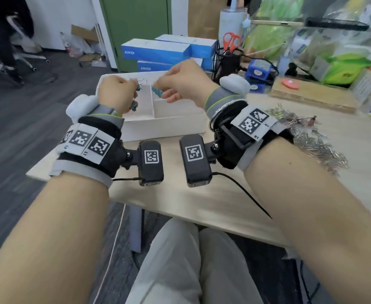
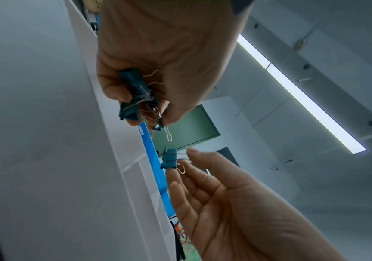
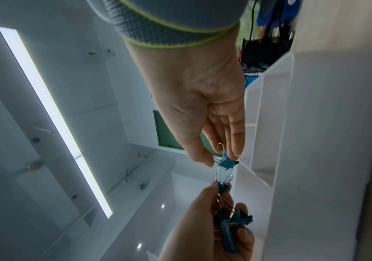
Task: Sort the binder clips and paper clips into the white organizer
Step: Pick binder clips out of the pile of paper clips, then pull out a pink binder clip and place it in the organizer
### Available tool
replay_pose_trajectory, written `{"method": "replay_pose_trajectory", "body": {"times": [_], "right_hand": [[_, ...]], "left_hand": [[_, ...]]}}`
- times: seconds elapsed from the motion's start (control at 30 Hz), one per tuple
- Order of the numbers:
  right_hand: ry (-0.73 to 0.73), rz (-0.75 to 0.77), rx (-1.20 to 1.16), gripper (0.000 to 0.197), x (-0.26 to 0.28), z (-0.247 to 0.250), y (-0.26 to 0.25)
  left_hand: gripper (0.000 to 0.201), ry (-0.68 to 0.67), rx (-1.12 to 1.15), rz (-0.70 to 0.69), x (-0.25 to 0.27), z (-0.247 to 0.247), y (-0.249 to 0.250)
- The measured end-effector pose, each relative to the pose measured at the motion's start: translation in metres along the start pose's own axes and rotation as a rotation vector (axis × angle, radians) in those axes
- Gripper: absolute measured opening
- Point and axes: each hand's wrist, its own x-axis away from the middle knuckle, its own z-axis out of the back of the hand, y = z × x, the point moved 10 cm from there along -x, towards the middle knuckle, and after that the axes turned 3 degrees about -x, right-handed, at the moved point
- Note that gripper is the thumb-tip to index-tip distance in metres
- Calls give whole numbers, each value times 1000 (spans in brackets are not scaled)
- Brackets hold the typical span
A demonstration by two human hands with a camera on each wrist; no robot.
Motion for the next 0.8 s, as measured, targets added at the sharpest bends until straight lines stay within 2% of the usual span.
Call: {"method": "replay_pose_trajectory", "body": {"times": [0.1,0.27,0.43,0.5,0.6,0.7,0.8], "right_hand": [[-43,17,-7,20,-2,-20,0],[-67,47,59,36,-3,-37,7],[-75,58,126,25,0,-37,7],[-63,69,153,19,3,-28,5],[-38,71,196,21,9,-7,7],[-10,51,211,26,17,17,11],[34,14,218,26,28,49,21]], "left_hand": [[37,14,-73,-9,-6,7,-9],[30,-29,-180,1,-8,3,-16],[32,-46,-258,-17,-5,-3,-14],[30,13,-290,-52,-3,0,-7],[15,100,-291,-100,7,-1,9],[30,195,-284,-160,19,-5,27],[35,155,-158,-248,34,-29,52]]}}
